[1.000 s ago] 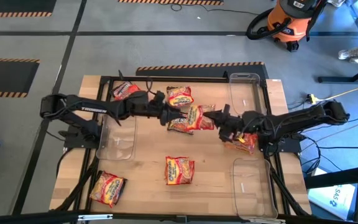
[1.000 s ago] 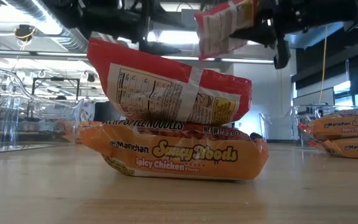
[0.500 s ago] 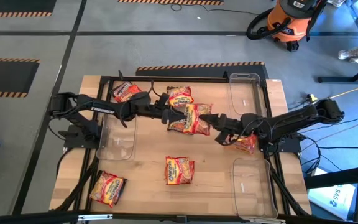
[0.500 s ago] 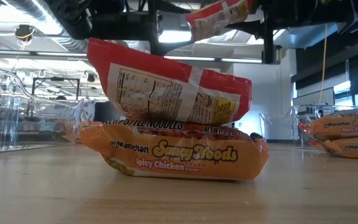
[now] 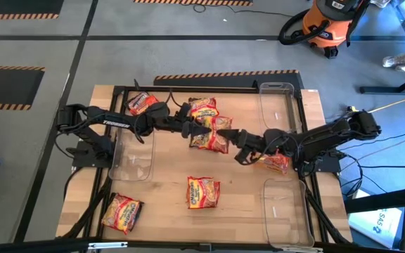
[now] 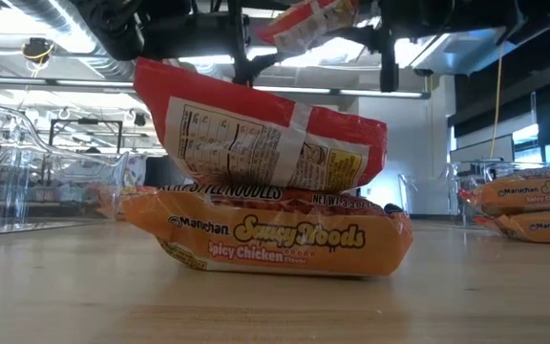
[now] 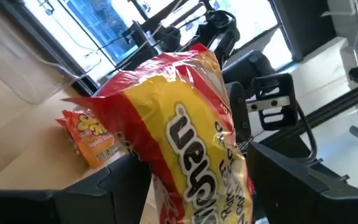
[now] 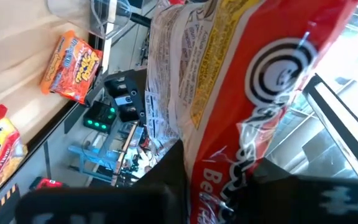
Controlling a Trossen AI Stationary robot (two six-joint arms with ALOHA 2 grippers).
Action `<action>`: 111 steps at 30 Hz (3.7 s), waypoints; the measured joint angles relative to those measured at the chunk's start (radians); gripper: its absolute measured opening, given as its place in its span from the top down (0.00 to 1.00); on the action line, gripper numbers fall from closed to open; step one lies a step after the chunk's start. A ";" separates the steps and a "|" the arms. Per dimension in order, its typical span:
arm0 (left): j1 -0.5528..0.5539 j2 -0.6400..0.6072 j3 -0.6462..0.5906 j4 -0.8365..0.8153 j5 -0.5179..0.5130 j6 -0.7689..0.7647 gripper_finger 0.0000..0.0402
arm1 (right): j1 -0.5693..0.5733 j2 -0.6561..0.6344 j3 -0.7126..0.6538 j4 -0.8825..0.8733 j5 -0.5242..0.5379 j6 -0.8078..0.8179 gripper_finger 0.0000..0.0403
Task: Sort Maruchan noodles
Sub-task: Put the red noodle pack into the middle transparent bin
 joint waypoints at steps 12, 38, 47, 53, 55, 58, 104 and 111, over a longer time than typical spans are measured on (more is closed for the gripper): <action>-0.001 0.000 0.002 0.073 0.080 0.038 0.40 | -0.001 0.002 0.003 0.071 -0.044 0.002 0.87; 0.040 -0.004 0.001 0.117 0.100 0.086 0.71 | 0.020 -0.006 0.002 0.070 0.077 0.394 0.51; 0.096 -0.005 0.001 0.183 0.172 0.092 0.76 | 0.083 -0.058 0.001 0.064 0.283 0.508 0.44; 0.124 -0.006 0.002 0.222 0.234 0.224 0.76 | 0.140 -0.124 0.001 -0.049 0.399 0.752 0.44; 0.129 -0.006 0.002 0.223 0.261 0.314 0.76 | 0.154 -0.160 0.001 -0.165 0.412 0.907 0.44; 0.132 -0.006 0.001 0.192 0.312 0.568 0.76 | 0.167 -0.213 0.001 -0.368 0.376 1.214 0.44; -0.060 -0.290 0.629 -2.394 -0.438 1.071 0.76 | 0.163 -0.266 -0.081 -0.869 0.041 1.983 0.44; -0.066 -0.225 0.504 -2.398 -0.440 1.136 0.78 | 0.163 -0.266 -0.081 -0.866 0.044 1.984 0.44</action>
